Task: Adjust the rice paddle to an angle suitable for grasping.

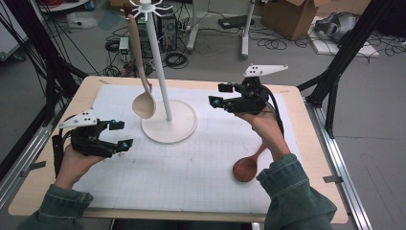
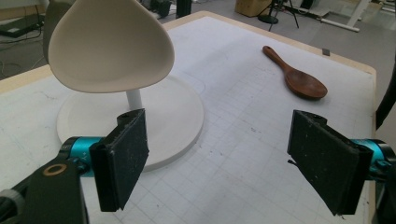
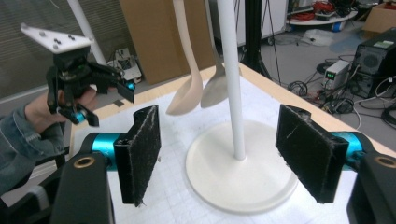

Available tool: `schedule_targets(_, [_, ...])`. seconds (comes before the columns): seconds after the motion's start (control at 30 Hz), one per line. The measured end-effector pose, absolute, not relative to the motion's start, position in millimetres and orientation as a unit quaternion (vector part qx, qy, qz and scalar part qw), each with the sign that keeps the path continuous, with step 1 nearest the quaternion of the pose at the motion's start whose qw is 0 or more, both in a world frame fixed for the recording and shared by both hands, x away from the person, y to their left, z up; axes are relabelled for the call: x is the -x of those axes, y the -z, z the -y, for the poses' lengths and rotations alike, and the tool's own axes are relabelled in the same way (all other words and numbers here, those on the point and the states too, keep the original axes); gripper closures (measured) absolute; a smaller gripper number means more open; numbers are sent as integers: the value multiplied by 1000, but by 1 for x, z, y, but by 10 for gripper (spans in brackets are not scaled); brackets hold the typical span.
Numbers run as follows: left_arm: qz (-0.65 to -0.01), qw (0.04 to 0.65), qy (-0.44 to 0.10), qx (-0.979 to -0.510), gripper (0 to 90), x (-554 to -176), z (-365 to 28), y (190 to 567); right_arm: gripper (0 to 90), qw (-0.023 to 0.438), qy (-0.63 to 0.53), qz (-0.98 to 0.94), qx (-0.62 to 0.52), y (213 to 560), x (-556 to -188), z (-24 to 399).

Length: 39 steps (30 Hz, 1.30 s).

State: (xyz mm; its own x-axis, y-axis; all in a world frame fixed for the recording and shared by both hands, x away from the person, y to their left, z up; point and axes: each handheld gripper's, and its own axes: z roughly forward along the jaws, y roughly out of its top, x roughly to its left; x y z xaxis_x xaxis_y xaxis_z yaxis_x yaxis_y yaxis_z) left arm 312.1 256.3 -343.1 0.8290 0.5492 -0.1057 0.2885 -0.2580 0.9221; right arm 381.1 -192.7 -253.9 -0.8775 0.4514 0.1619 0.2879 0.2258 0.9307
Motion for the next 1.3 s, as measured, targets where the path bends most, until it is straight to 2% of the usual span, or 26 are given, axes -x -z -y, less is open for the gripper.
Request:
schedule_targets(0.67, [-273,539,-113,-789,186,-317,-251,353,289,70,-557,-779,-281,306,-360,223])
schedule_targets(1.03, [-274,535,-118,-790,147,-317,-244,357,287,68,-549,-775,-304,333,-344,242])
schedule_targets(1.3, [-273,527,-116,-796,101,-317,-234,367,295,83,-543,-771,-323,354,-333,255])
